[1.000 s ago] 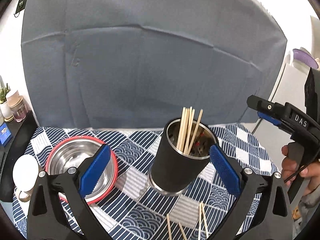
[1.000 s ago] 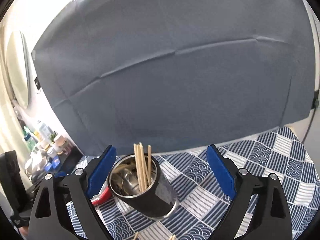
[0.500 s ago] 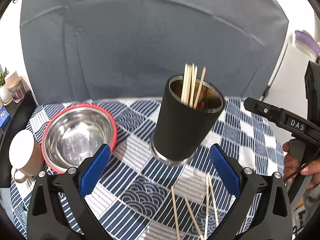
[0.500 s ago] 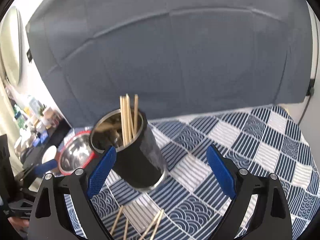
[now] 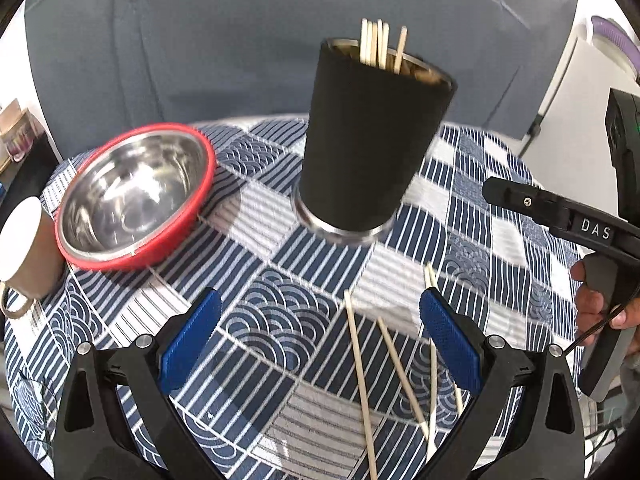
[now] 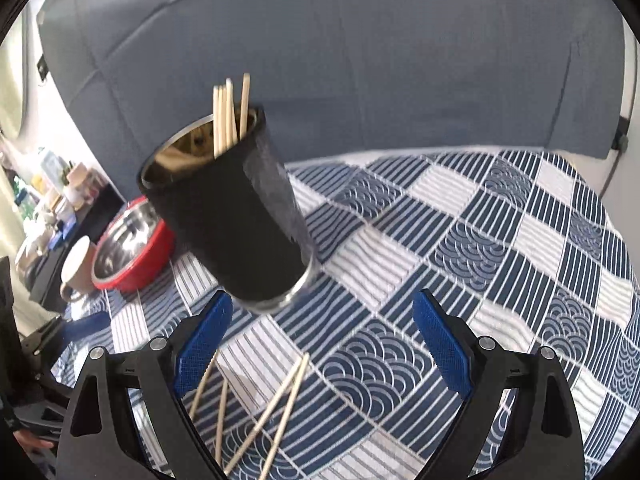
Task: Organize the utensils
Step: 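Move both open grippers back down to the remaining chopsticks, then grasp a chopstick with the left gripper while the right gripper grasps one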
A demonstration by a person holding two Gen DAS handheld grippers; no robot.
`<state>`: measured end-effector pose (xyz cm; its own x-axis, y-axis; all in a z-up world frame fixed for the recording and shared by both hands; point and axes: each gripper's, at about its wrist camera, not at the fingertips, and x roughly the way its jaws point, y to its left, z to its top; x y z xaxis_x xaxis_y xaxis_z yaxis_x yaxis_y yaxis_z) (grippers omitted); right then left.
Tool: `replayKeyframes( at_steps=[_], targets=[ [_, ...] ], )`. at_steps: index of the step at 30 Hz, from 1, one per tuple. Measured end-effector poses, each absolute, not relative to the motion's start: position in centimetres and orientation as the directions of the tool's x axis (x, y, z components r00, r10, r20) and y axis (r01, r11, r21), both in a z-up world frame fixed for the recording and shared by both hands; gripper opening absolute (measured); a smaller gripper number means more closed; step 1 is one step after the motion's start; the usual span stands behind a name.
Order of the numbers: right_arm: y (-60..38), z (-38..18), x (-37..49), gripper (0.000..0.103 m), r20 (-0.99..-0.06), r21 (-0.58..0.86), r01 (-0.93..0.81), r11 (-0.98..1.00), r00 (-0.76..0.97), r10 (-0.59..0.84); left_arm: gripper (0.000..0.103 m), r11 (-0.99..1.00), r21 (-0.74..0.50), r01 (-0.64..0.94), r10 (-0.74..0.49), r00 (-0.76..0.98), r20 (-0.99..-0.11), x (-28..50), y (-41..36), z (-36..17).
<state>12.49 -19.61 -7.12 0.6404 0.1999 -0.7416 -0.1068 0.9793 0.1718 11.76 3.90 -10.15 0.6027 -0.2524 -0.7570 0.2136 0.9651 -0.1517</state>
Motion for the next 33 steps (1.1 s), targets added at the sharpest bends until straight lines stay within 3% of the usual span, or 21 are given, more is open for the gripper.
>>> replayKeyframes(
  at_steps=[15,29,33],
  targets=[
    [-18.1,-12.4,9.3,0.087,-0.831,0.103,-0.152,0.983,0.531,0.169,0.097,0.962,-0.184,0.200,-0.261,0.492,-0.830,10.6,3.3,-14.4],
    [-17.7,-15.6,8.3,0.087,-0.877,0.033,-0.154,0.988,0.469,0.102,0.097,0.974,-0.123,0.189,-0.199,0.462,-0.864,10.6,3.5,-16.2],
    [-17.9,-16.0,8.4,0.088,-0.881,0.029,-0.147,0.989,0.464,0.095,0.097,0.973,-0.041,0.228,-0.145,0.461,-0.875,10.5,2.7,-16.6]
  ],
)
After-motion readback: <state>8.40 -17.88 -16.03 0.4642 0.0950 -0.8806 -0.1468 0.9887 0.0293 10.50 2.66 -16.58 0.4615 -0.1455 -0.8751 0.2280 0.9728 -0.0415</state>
